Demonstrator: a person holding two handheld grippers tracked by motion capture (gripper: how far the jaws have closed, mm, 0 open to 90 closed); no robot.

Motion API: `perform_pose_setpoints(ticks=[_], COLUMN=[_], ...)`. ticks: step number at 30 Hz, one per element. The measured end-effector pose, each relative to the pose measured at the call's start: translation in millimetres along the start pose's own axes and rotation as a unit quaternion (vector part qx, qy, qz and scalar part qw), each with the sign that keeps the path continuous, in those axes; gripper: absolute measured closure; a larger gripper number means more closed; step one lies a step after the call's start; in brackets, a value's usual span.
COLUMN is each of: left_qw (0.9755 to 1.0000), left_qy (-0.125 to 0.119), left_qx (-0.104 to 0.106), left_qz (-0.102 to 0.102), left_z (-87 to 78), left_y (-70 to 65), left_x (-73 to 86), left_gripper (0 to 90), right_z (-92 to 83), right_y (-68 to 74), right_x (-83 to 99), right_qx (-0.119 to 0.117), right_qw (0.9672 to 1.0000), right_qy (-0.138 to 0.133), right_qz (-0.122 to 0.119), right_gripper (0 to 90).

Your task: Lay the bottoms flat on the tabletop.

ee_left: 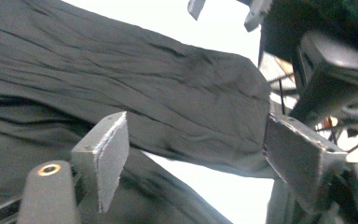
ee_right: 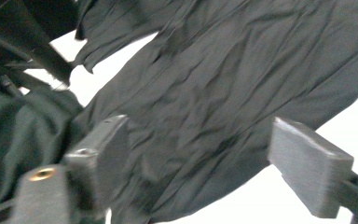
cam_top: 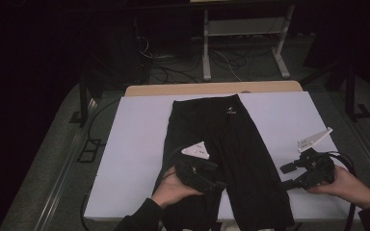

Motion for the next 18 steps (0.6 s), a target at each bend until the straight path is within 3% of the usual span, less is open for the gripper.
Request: perform_pose_setpoints(ticks=[1,3,4,5,8,12,18], left_qw=[1.0000,0.9998,0.9994,0.9994,0.9984,0.9973,0.9948], left_qy=[-0.007,-0.012,-0.017,-0.017,-0.020,-0.018,-0.024], left_qx=[-0.006,-0.013,-0.026,-0.026,-0.049,-0.063,-0.089], left_qz=[-0.001,-0.007,-0.012,-0.012,-0.020,-0.032,-0.042], left_z=[-5.4,-15.9,-27.0,-27.0,-45.4,-54.9,-72.0], left_y=[4.6,12.8,21.9,21.9,39.5,51.8,75.8], left_x=[-2.1,-4.6,-6.5,-6.5,-8.7,-9.0,-13.3], left_gripper=[17.1,14.9,13.0,12.0,5.3,0.0,0.0], right_z=[1.7,2.2,3.3,3.9,6.0,8.5,14.7], right_y=[-6.5,-9.3,-15.5,-18.9,-26.8,-34.8,-52.5], right_x=[-8.6,-13.5,-23.6,-28.6,-42.5,-56.9,-77.4], right_qx=[0.017,0.022,0.030,0.035,0.029,0.025,0.033], right_qw=[0.9998,0.9997,0.9993,0.9991,0.9988,0.9982,0.9971], right_qy=[-0.004,-0.009,-0.019,-0.023,-0.034,-0.050,-0.059], right_qz=[0.002,0.003,0.010,0.013,0.019,0.023,0.036], right_gripper=[14.3,12.0,6.7,4.3,1.4,0.0,0.0])
Point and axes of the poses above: each handheld gripper's, and its own axes: z roughly forward along the jaws, x roughly out of its underside, y roughly to its left, the point moved 10 cm from there along z, roughly forward along the jaws, and after that the axes turned 11 degrees about x, right-handed, at the moved point
